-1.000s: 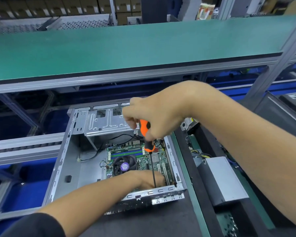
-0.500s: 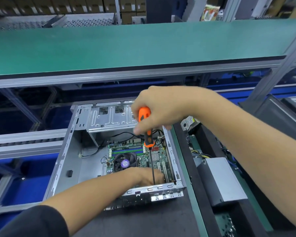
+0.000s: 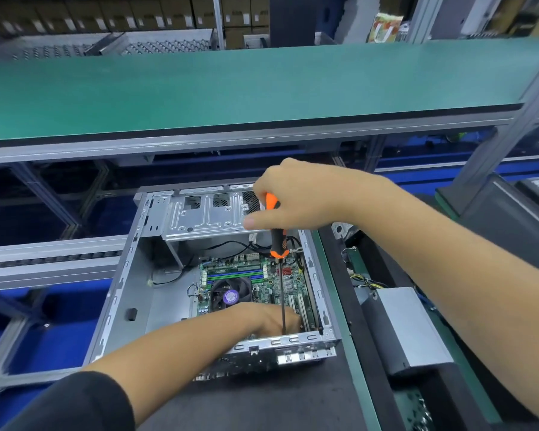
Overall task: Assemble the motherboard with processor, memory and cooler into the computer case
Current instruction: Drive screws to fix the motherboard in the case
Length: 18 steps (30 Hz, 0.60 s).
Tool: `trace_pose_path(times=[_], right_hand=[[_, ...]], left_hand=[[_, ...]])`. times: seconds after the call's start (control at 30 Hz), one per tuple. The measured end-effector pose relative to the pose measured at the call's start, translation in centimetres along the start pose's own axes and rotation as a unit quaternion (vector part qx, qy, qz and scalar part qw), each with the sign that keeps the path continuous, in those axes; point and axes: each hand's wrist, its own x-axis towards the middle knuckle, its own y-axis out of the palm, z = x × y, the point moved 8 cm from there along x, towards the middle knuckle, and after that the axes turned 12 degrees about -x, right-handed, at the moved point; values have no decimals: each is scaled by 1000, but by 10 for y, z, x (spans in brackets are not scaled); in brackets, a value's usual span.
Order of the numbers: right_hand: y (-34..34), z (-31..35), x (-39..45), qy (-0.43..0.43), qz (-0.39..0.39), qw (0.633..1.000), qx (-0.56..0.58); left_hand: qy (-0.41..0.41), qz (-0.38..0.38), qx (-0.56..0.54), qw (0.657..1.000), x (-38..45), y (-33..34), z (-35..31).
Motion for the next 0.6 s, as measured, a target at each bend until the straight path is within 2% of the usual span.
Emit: trace_pose_path(times=[0.07,0.17,0.2,0.27,0.33,0.37,0.5,0.6], right_hand=[[4,-3,-3,-12,52,998,15],[6,9,-10,-87,120,967,206],[5,11,-11,-105,110,957,247],[4,8,-7,-95,41,960,262],[7,-5,-1,-38,-29,974,221],[11,-10,1,-15,-40,974,222],[29,-10,3,-32,9,937,348],[32,-10,3,-35,4,920,389]], left_hand=[[-8,-2,0,1000,-4,-2,-2],[-8,-14,-3,1000,-7,-4,-4],[-9,-17,3,1000,-6,-4,-4],[-10,-20,-2,1000,-7,-5,-5],[-18,-22,-9,1000,-5,-4,-4],[-21,-20,-7,1000,-5,-4,-4],[-26,-15,-13,999,-4,-4,-2],[-19,-15,-9,1000,-2,-2,-3]])
